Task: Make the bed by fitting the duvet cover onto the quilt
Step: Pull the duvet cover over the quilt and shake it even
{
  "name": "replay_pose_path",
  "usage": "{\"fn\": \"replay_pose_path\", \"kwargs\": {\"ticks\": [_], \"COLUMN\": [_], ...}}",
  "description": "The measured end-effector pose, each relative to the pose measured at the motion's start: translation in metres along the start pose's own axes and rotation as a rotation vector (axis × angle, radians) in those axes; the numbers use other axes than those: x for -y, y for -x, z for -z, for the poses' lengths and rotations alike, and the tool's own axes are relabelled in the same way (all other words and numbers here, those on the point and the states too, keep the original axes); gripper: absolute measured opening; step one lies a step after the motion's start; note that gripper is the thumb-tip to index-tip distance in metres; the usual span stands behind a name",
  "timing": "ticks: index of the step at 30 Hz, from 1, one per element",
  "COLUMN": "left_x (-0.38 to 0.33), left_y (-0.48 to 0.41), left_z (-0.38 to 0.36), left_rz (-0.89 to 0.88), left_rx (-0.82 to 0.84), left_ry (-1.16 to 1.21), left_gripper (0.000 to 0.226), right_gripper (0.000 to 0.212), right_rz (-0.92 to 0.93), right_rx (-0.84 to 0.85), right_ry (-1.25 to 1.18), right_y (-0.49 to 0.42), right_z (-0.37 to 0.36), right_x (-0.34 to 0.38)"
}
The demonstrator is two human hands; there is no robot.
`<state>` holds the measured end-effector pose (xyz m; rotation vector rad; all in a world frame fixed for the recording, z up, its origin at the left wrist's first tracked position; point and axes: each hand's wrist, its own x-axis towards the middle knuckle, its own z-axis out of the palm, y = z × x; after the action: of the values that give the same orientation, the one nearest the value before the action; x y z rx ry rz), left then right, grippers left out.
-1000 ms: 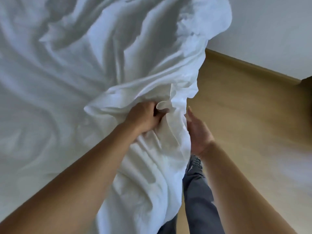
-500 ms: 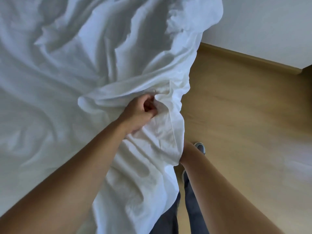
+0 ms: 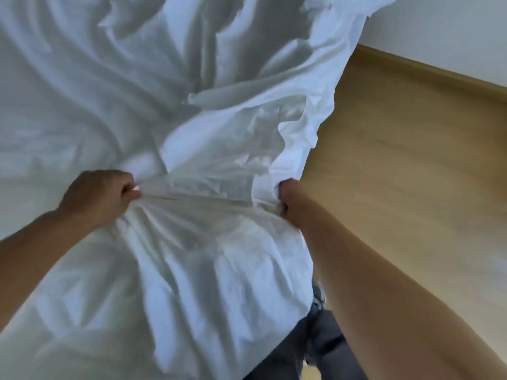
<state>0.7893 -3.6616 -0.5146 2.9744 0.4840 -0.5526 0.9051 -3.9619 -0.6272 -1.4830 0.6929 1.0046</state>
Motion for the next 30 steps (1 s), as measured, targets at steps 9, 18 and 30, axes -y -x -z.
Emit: {"fn": "replay_pose_path", "kwargs": {"ticks": [9, 18, 30], "left_x": [-0.123, -0.176, -0.106], "left_y": [0.078, 0.128, 0.164], "left_z": [-0.076, -0.114, -0.169], "left_rz": [-0.229, -0.024, -0.294], "left_rx": [0.102, 0.109, -0.032], "left_ry": [0.391, 0.518, 0.105], "left_gripper": [0.018, 0.018, 0.027], "right_gripper": [0.046, 0.045, 0.041], "right_rz": [-0.348, 0.166, 0.049], "right_rx": [0.348, 0.288, -0.381], "right_ry": [0.304, 0.2, -0.264], "right_y": [0.05, 0.121, 0.13], "right_z": [0.061, 0.03, -0.054], "right_x": [-0.121, -0.179, -0.32]}}
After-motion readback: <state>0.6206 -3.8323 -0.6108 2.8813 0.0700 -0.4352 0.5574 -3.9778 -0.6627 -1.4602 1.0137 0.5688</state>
